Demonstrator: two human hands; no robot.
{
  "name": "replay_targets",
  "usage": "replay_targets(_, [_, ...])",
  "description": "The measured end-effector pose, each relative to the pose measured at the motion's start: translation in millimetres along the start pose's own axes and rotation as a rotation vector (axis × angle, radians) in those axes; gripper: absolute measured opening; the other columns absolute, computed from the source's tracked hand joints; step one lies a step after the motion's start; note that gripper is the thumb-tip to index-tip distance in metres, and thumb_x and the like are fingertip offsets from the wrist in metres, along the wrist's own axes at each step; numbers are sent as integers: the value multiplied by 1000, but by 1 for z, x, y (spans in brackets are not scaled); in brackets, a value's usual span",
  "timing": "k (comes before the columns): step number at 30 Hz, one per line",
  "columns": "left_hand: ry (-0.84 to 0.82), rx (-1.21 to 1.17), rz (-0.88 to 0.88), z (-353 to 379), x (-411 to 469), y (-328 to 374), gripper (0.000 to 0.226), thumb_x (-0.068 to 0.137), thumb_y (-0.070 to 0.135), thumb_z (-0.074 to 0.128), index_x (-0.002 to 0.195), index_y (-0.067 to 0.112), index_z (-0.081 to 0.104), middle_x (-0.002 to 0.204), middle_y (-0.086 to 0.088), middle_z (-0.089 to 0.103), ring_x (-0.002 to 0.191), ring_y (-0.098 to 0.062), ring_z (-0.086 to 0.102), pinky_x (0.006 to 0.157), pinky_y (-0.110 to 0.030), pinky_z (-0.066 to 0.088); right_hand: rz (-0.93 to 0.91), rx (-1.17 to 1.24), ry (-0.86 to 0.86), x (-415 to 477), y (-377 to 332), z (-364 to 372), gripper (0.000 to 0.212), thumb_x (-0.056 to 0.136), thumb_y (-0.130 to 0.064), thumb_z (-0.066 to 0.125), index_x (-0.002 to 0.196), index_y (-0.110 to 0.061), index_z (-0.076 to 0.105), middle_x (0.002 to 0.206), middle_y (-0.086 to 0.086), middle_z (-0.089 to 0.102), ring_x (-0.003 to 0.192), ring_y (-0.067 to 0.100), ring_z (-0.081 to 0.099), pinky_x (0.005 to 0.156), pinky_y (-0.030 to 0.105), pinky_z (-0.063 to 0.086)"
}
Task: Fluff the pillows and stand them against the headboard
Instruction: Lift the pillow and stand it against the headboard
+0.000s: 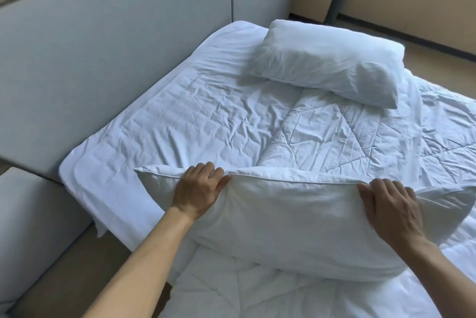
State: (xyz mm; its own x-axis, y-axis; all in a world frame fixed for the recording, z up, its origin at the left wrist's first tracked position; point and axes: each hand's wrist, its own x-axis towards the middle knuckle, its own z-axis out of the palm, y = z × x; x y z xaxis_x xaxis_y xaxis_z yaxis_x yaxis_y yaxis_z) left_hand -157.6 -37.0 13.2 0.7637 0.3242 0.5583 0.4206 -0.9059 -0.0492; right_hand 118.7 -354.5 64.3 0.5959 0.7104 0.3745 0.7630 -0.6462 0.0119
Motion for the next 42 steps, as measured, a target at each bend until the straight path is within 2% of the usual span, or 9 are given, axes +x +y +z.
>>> replay_targets(9, [62,53,18,-102,13,-20,44,107,40,46,74,14,59,66,-4,50,60,-26,52,53,-38,41,-93,59,79,30,-20,-64,43,103,-39,38,71,-11,49,64,10,51,63,41,56,64,48,42])
replay_targets(21, [187,216,-91,-283,-63,-110,45,108,37,44,73,11,57,66,-7,52,60,-32,55,55,-43,44,-244,169,283,32,-159,-177,45,105,-42,40,77,-10,54,72,11,58,69,37,58,70,45,41])
replay_targets(26, [214,293,-152,-329,-91,-142,45,107,36,44,72,11,56,64,-7,51,58,-33,55,56,-42,42,-339,193,308,44,-210,-197,43,105,-42,42,78,-10,54,73,12,58,70,38,57,69,45,44])
replay_targets(30, [204,337,-223,-333,-115,-175,46,107,36,45,71,11,56,63,-8,50,59,-34,55,55,-43,42,-437,236,276,72,-259,-181,45,106,-43,40,77,-10,54,71,11,56,69,38,57,67,45,44])
replay_targets(35, [201,352,-236,-322,-112,-179,48,108,37,44,69,13,56,61,-6,50,58,-31,56,54,-40,39,-470,208,315,101,-268,-159,43,105,-40,43,77,-9,54,70,13,56,67,39,57,64,47,46])
replay_targets(42, [172,400,-355,-281,-81,-226,45,108,36,46,69,14,55,62,-4,51,57,-28,55,53,-39,40,-547,236,273,219,-328,-104,42,105,-39,43,77,-8,52,70,16,58,68,41,58,66,47,43])
